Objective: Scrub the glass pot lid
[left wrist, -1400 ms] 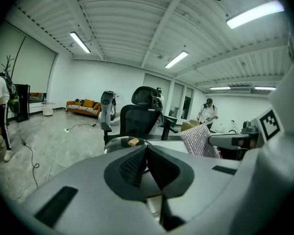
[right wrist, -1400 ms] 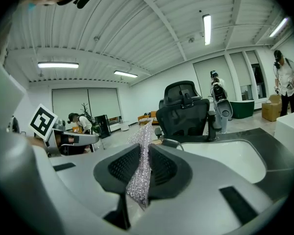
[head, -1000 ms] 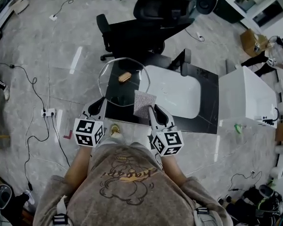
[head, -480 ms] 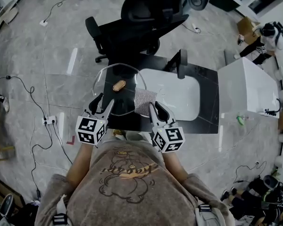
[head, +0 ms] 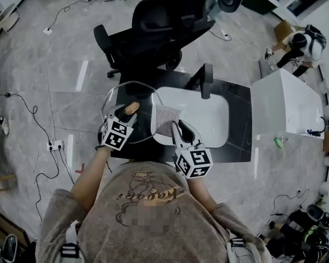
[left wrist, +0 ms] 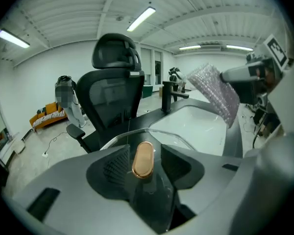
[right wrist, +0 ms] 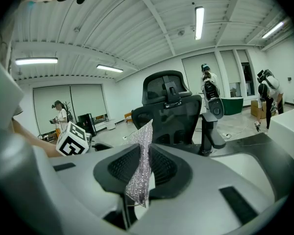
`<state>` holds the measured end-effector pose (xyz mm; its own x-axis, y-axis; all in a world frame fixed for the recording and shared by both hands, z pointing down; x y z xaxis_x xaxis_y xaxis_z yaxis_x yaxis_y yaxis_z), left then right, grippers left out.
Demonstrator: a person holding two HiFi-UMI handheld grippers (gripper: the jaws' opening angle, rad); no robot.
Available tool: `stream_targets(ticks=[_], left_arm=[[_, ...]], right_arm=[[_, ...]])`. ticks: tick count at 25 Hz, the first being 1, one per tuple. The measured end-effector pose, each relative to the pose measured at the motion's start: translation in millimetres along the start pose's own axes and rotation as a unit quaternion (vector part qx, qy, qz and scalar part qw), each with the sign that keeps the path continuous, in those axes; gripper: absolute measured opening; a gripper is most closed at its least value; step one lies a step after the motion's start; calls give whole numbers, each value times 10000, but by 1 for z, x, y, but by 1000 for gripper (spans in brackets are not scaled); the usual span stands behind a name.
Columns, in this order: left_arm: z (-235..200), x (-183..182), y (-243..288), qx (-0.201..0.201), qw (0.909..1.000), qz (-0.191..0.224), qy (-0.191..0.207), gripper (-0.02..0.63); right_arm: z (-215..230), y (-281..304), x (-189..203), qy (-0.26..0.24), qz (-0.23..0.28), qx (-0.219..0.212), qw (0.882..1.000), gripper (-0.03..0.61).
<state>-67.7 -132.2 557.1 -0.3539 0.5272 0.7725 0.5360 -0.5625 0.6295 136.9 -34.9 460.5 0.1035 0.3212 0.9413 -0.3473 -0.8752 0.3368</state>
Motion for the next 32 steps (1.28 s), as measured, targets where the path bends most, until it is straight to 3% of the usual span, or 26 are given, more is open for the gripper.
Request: stream_targets(ticks=[3, 6, 14, 19, 24, 32], left_arm=[[0, 4, 25, -21, 9992, -339, 197, 196], [-3, 8, 36, -194, 9985, -497, 152, 195], [-4, 8, 41, -258, 9985, -478, -6, 186], [-2, 10, 41, -321, 9984, -459, -117, 186], [-1, 10, 44, -346, 9982, -372, -317, 187], [2, 11, 43, -471, 9976, -158, -489, 187]], right_arm=[[6, -1, 4, 25, -79, 30, 10000, 80], [13, -2, 8, 53, -137, 64, 9999, 80], [41, 16, 4, -50, -214, -136, 9997, 80], [53, 65, -14, -539, -281, -707, 9956, 80], [34, 143, -25, -823, -426, -1459, 9849, 80], [-41, 263, -21, -1239, -1001, -2916, 9432, 80]])
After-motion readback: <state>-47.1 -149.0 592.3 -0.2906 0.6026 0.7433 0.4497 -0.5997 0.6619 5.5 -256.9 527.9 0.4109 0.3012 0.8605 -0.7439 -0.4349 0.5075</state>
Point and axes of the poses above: the fingertips, and each gripper's own axes: y forward along the fingers, z to its right, x out of its underside, the point moved 6 cm from there along -y, backward along the fingers, and after that the axes turned 11 degrees about -y, right-handed, at the moved point
